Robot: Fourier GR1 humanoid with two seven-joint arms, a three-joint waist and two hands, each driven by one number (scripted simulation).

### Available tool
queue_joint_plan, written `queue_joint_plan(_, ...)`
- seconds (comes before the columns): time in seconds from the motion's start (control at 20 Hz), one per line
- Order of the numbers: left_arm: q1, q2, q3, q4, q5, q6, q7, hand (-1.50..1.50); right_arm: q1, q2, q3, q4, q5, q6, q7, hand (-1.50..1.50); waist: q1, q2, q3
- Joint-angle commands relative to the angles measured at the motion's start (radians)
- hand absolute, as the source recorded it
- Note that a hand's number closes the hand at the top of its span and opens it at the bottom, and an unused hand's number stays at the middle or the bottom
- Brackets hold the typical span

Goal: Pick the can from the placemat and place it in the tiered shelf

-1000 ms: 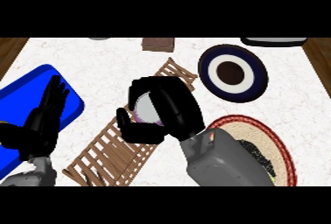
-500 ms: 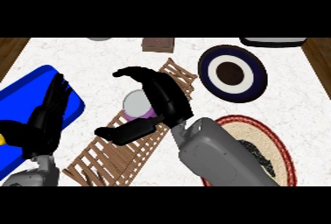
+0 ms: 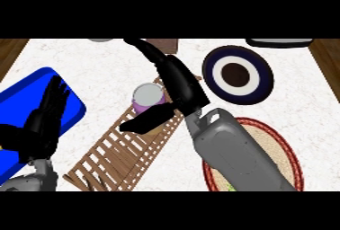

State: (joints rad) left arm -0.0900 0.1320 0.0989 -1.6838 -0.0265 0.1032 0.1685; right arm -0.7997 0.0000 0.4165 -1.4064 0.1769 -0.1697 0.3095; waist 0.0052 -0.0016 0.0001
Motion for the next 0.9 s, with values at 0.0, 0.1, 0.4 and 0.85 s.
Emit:
queue_joint_plan(0.0,-0.005,-0.014,0.005,0.054,-0.009,0.007,-0.06,0.0,0.017,-0.017,-0.096,-0.071,-0.022,0.009,0.033,-1.5,-0.008,0.001,0.0)
queue_joint_plan(0.1,-0.01,-0.006,-0.001,0.012,-0.02,0.018,0.01,0.0,0.013,-0.046,-0.122,-0.199,-0.024,0.01,0.168,-1.5,-0.015,-0.003,0.0)
queue_joint_plan(0.4,0.019,-0.002,0.007,-0.002,-0.006,-0.001,-0.021,0.0,0.036,-0.209,-0.342,-0.131,-0.147,0.127,0.158,-1.5,-0.008,0.0,0.0)
queue_joint_plan(0.85,0.0,-0.01,0.009,0.007,-0.006,0.003,-0.005,0.0,0.156,-0.424,-0.563,-0.101,-0.374,0.416,0.065,-1.5,-0.007,0.001,0.0)
